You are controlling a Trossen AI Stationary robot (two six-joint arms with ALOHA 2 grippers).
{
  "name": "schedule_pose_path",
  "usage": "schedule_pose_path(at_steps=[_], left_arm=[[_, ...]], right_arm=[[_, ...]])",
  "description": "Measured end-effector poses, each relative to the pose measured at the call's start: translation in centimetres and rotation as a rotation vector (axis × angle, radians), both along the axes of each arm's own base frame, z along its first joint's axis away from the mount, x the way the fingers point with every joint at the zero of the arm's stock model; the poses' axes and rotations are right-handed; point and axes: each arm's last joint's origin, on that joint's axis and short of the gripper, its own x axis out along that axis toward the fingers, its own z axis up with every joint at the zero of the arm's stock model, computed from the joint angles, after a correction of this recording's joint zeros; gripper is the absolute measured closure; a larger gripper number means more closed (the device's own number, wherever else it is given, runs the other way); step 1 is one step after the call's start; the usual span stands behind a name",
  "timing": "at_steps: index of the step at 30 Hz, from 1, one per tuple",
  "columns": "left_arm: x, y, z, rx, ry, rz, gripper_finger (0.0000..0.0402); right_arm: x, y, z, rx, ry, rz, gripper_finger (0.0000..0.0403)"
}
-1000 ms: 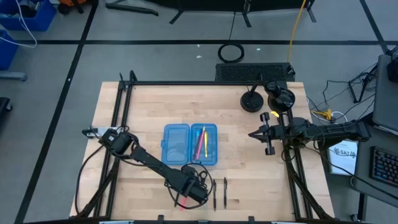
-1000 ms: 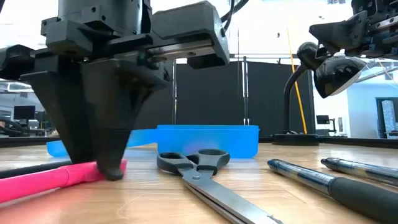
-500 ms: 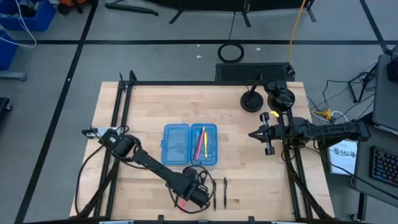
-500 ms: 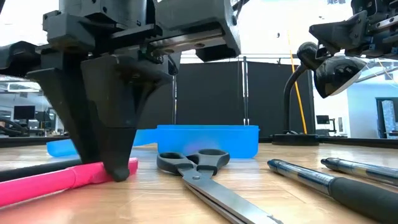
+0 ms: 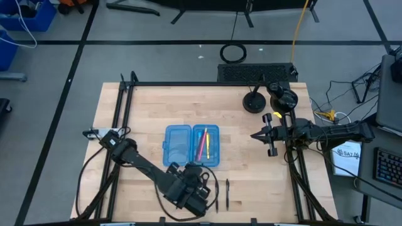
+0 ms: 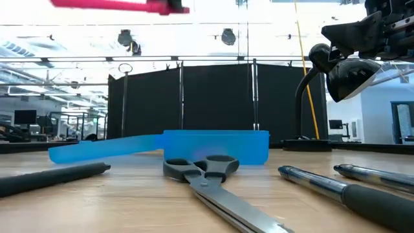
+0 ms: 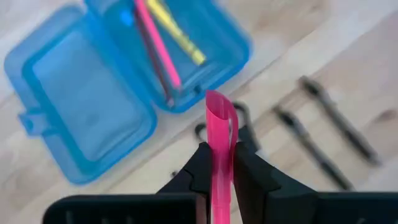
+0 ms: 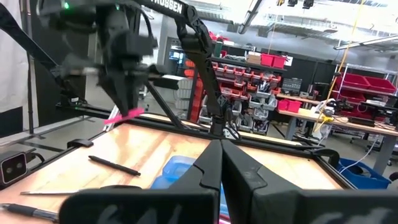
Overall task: Pick & place school supplies into a supply box
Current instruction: Put the pink pen into the blue pencil box
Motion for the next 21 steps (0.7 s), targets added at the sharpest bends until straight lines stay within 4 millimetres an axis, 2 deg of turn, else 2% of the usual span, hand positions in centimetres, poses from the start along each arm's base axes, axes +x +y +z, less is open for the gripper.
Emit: schedule_pose_path(at_steps=[3,8,16,21], left_arm=[[-0.6,0.8,2.6,0.051,-0.088,-0.035,0.0360],[-2.4,3.5,6.9,0.237,-0.149,-0.165,0.0360],[-4.5,8.4,12.3,0.485,-0.126,-0.390,0.0360],[-7.3,11.9,14.9,0.577,-0.152,-0.451,0.0360]], right_arm=[[0.0,0.0,0.0,0.006,0.001,0.001,0.0403],[0.0,0.0,-0.1,0.031,0.012,0.008,0.0403],[0.1,0.0,-0.3,0.031,0.035,0.007,0.0403],[0.1,0.0,-0.3,0.031,0.039,0.008,0.0403]])
